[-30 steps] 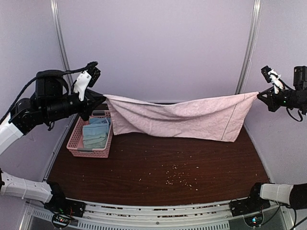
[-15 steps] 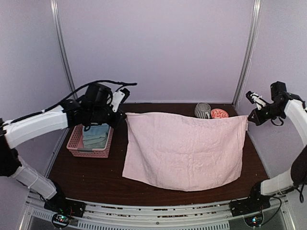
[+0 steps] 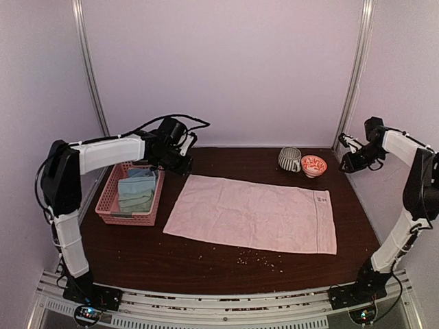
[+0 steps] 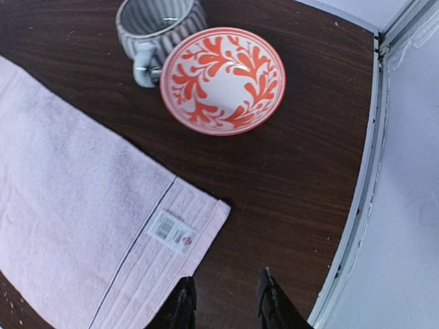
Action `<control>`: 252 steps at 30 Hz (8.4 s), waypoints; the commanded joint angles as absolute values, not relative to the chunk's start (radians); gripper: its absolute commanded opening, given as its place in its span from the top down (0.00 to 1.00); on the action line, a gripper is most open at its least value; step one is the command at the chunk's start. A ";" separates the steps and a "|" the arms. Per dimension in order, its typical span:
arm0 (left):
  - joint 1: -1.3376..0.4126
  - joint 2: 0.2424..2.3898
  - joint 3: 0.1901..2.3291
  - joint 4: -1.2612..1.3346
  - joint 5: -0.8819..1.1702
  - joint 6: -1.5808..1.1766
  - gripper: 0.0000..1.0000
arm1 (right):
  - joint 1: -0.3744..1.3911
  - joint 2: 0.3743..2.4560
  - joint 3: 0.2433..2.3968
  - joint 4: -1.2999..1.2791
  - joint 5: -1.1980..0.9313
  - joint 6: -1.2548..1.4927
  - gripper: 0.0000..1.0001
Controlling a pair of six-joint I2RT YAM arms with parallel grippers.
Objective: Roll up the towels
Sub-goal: Flatten out the towel at the center of the board, then adjust the towel at the center of the board, then pick up the towel from the center of the board.
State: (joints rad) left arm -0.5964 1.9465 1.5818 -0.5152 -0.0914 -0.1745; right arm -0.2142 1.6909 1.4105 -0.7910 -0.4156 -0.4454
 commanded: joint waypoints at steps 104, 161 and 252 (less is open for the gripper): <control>-0.723 1.972 1.318 -0.303 0.026 -0.377 0.93 | -0.107 1.844 1.240 -0.684 -0.281 -0.486 0.77; -0.551 1.993 1.365 -0.356 -0.005 -0.322 0.55 | -0.167 2.021 1.449 -0.779 -0.367 -0.365 0.61; -0.536 1.879 1.334 -0.233 -0.005 -0.324 1.00 | -0.167 1.943 1.435 -0.683 -0.472 -0.331 1.00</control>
State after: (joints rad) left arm -0.5411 1.9903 1.3350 -0.2798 0.0532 -0.3542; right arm -0.1680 1.9862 1.3907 -0.6716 -0.4362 -0.3328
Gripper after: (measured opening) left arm 0.003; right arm 0.007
